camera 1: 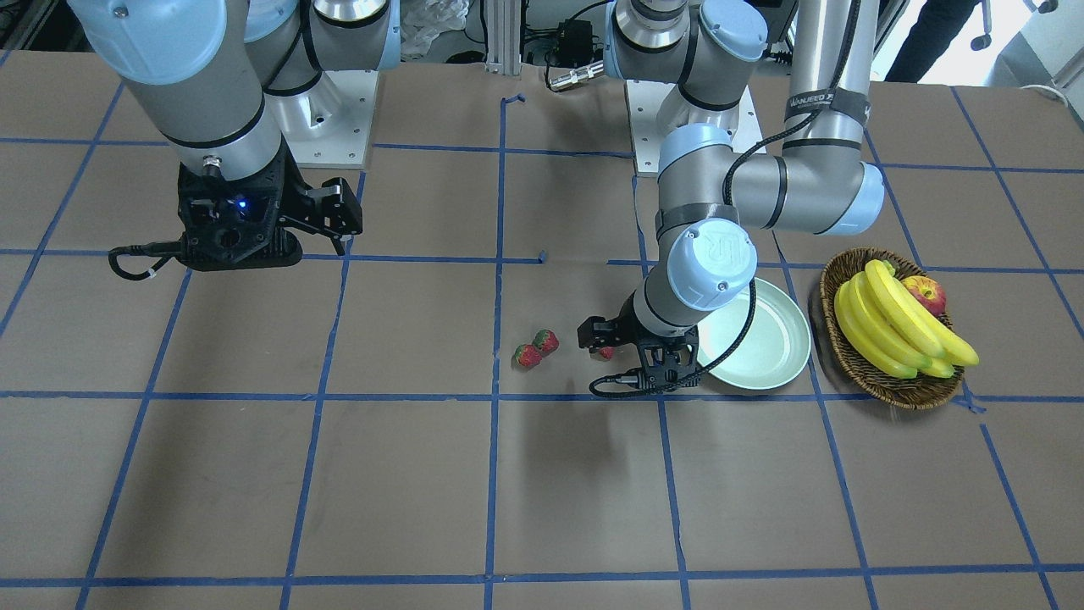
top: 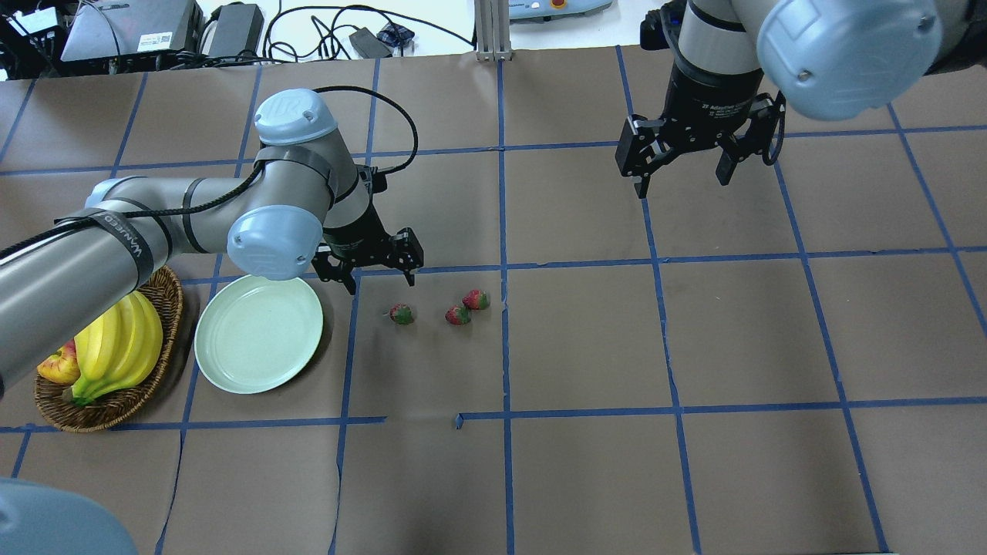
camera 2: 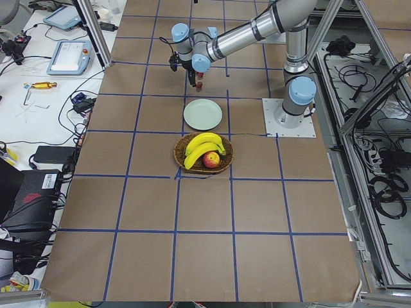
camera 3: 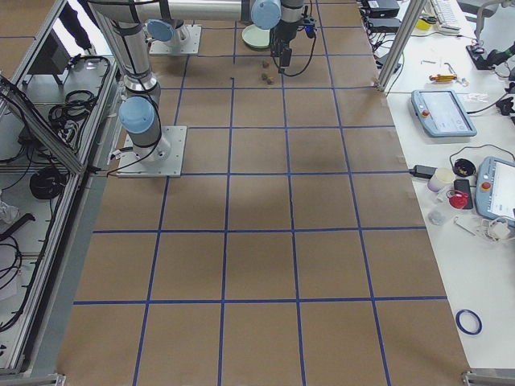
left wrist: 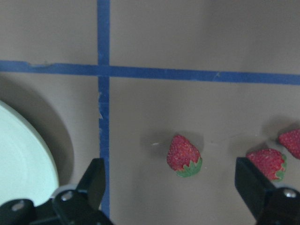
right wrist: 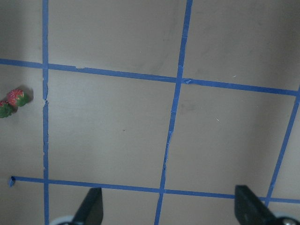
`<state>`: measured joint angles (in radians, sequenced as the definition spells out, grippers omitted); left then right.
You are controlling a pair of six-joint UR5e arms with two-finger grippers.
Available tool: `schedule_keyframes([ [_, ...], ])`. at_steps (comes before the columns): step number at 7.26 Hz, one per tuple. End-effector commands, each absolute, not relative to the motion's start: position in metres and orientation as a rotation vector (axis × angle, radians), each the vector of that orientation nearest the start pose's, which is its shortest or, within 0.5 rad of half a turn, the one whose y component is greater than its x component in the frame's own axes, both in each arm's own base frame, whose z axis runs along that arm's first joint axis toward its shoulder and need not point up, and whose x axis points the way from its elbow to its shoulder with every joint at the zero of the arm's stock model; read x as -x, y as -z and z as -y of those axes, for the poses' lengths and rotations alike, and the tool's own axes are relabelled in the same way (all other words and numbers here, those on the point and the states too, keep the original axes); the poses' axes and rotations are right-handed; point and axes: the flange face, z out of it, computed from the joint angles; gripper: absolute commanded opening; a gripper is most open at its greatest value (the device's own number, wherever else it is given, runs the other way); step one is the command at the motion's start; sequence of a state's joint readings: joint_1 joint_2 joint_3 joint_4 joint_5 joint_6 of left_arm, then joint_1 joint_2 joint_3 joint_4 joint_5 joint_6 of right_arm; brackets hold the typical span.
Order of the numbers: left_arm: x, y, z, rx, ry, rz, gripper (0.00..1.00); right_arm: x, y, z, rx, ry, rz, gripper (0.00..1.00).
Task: Collect all strawberries into plate
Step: 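Grasp the strawberry nearest the plate with the left gripper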
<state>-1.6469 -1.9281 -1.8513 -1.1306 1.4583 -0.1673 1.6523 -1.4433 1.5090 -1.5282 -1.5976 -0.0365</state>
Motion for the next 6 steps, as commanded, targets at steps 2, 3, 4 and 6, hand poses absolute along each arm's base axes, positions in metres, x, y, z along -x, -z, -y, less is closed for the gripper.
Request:
schedule_keyframes([
  [2,0.189,-0.17,0.527,0.214,-0.489,-3.197,0.85,-0.174,-0.446,0.522,0.189,-0.179,-3.16,1.0],
  [3,0.192,-0.162,0.524,0.211,-0.531,-3.184,0.72,-0.174,-0.446,0.522,0.184,-0.179,-3.16,1.0],
  [4,0.198,-0.161,0.521,0.189,-0.536,-3.179,0.45,-0.174,-0.445,0.522,0.187,-0.181,-3.16,1.0],
  [6,0.2,-0.16,0.518,0.183,-0.562,-3.165,0.0,-0.174,-0.445,0.523,0.185,-0.181,-3.161,1.0],
])
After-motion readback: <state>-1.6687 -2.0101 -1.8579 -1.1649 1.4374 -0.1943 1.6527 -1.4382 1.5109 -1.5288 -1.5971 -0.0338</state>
